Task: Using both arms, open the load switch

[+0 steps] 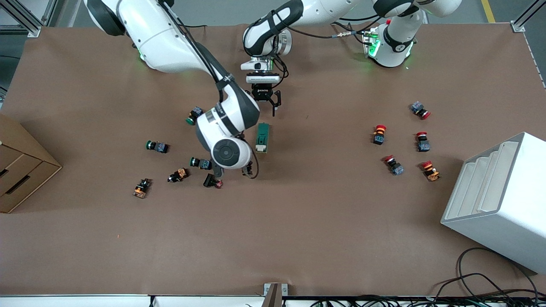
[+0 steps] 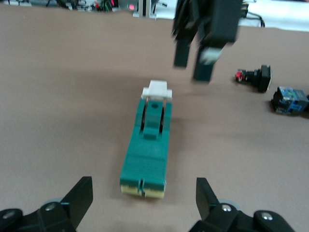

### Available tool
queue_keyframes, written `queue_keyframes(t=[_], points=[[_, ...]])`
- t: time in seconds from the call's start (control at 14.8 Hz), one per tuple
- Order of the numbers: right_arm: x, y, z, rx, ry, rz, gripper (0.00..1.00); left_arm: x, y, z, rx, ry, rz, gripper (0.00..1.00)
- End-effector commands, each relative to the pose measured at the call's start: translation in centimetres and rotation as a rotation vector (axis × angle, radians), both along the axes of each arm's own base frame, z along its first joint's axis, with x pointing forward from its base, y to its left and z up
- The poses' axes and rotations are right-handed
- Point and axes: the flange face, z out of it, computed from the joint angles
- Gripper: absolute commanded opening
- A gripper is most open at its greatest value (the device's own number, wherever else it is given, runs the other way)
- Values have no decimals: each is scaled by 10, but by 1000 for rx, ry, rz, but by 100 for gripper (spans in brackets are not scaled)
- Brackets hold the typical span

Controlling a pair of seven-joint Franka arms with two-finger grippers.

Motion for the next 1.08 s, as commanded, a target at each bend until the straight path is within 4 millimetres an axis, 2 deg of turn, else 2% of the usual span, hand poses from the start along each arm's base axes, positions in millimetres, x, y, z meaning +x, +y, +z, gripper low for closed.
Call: queue_keyframes(t=[0.0, 0.14, 0.2, 0.41, 0.68, 0.88, 1.01], points=[[-11, 21, -9, 6, 21, -45, 100, 2, -2, -11, 10, -50, -20, 95], [-16, 25, -8, 11, 36, -39, 100, 9, 2, -34, 56, -118, -30, 95], [-22, 34, -7, 25, 47, -32, 100, 7, -2, -41, 62, -130, -28, 95], [-34, 37, -7, 4, 98, -9, 100, 7, -9, -45, 55, -132, -15, 95], [-37, 38, 2, -16, 145, 20, 100, 10, -13, -48, 52, -134, -16, 95], [-40, 40, 13, -26, 177, 39, 100, 11, -11, -50, 62, -138, -20, 95], [-45, 49, 27, -11, 207, 62, 100, 9, -10, -52, 70, -138, -26, 95]])
